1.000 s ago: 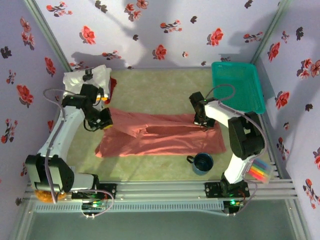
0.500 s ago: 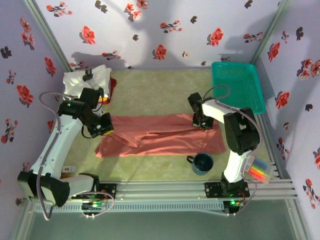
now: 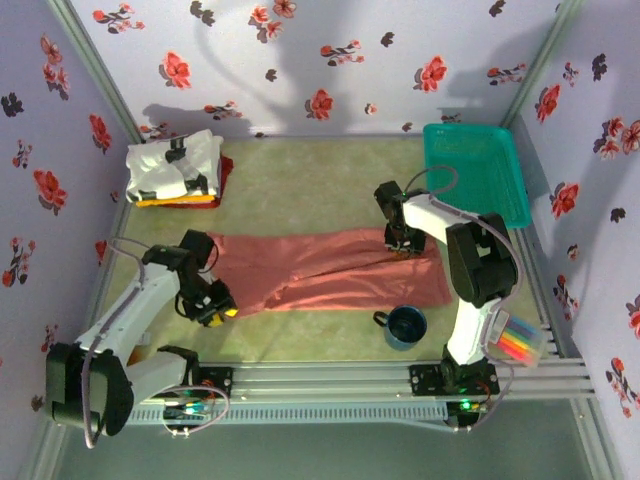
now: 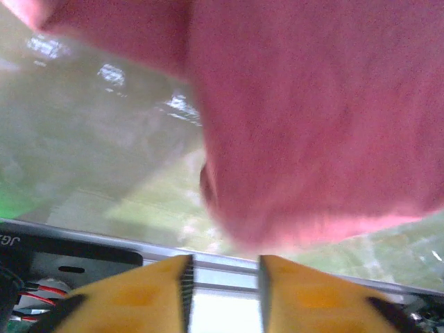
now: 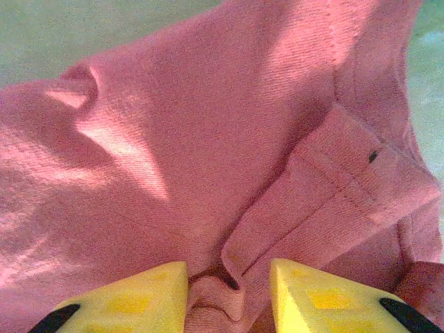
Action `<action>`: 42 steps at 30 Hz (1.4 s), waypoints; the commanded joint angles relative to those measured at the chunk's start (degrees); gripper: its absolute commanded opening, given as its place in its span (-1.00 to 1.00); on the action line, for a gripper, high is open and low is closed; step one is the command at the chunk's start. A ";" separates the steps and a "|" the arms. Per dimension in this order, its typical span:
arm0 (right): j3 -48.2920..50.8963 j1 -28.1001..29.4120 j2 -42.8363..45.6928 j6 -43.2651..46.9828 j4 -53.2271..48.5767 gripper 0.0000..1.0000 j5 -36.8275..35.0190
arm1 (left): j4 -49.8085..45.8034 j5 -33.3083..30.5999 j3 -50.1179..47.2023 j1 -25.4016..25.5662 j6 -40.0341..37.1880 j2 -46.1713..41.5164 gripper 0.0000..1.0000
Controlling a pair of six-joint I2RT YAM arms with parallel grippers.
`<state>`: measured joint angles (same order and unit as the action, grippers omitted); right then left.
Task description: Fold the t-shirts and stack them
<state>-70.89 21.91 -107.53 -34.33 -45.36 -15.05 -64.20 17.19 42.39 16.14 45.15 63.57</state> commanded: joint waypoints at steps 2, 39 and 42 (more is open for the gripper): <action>-3.23 1.25 5.35 1.48 -4.73 -0.15 -3.04 | 0.59 -2.36 3.07 0.06 0.39 -0.48 -0.09; 0.67 18.25 13.83 -15.32 6.25 -0.02 17.07 | 25.45 -2.72 28.97 -20.89 -24.90 41.45 -0.89; 0.75 18.43 13.81 -15.92 6.66 -0.02 17.87 | 25.02 -2.15 29.47 -20.89 -23.52 40.09 -0.99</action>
<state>-70.98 40.07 -95.26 -48.69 -39.11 1.91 -39.40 14.04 70.17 -4.51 20.82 105.27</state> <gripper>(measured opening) 0.489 0.058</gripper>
